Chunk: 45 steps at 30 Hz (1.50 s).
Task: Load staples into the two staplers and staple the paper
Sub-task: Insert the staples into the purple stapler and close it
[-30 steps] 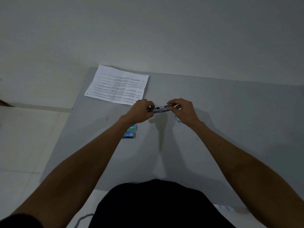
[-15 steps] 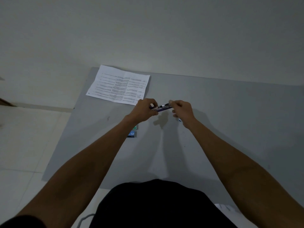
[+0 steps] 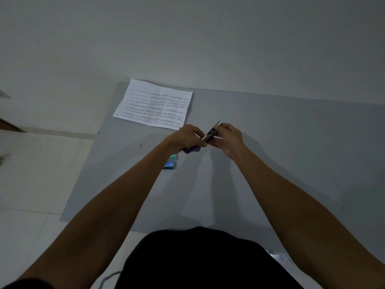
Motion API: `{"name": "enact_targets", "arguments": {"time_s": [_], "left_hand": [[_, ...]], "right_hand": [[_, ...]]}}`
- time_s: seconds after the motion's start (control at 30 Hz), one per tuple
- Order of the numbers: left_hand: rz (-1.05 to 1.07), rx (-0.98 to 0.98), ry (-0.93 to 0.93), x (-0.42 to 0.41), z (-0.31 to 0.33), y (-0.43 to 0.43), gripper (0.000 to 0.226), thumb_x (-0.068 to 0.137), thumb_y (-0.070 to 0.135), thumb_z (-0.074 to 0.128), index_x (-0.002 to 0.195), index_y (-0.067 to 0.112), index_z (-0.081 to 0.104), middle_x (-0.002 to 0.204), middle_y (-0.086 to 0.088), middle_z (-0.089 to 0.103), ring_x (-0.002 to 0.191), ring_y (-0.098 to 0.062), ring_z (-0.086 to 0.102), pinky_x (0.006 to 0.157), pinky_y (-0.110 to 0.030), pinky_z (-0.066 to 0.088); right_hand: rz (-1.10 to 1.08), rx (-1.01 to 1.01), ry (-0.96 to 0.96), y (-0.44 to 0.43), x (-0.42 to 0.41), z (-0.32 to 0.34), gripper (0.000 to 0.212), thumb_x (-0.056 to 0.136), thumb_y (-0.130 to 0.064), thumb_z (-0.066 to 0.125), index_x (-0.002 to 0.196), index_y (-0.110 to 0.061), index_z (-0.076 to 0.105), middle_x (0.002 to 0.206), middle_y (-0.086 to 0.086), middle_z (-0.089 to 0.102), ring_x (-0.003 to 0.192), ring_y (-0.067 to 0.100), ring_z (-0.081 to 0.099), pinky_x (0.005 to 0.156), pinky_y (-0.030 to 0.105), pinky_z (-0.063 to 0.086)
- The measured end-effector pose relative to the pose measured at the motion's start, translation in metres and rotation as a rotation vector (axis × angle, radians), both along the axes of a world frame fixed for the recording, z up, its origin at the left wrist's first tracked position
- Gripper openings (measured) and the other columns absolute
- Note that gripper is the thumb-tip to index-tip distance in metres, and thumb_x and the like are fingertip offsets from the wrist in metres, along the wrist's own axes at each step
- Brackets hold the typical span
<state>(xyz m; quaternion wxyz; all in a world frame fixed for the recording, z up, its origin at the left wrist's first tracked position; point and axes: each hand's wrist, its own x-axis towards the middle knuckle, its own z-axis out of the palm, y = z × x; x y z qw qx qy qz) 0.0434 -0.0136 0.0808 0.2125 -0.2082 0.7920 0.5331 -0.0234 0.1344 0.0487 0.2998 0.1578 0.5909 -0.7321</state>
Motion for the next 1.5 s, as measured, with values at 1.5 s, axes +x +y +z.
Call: {"name": "enact_targets", "arguments": {"time_s": [1.5], "left_hand": [[0.206,-0.186,0.187,-0.019,-0.024,-0.017,0.020,0.089,0.014,0.063,0.104,0.003,0.069,0.091,-0.014,0.071,0.072,-0.027,0.070,0.065,-0.029,0.058]], "right_hand": [[0.273,0.159,-0.157,-0.031,0.001,-0.017,0.041,0.089,-0.052,0.057,0.102,-0.013,0.060,0.087,0.008,0.063,0.067,0.016,0.052,0.062,0.030,0.049]]}}
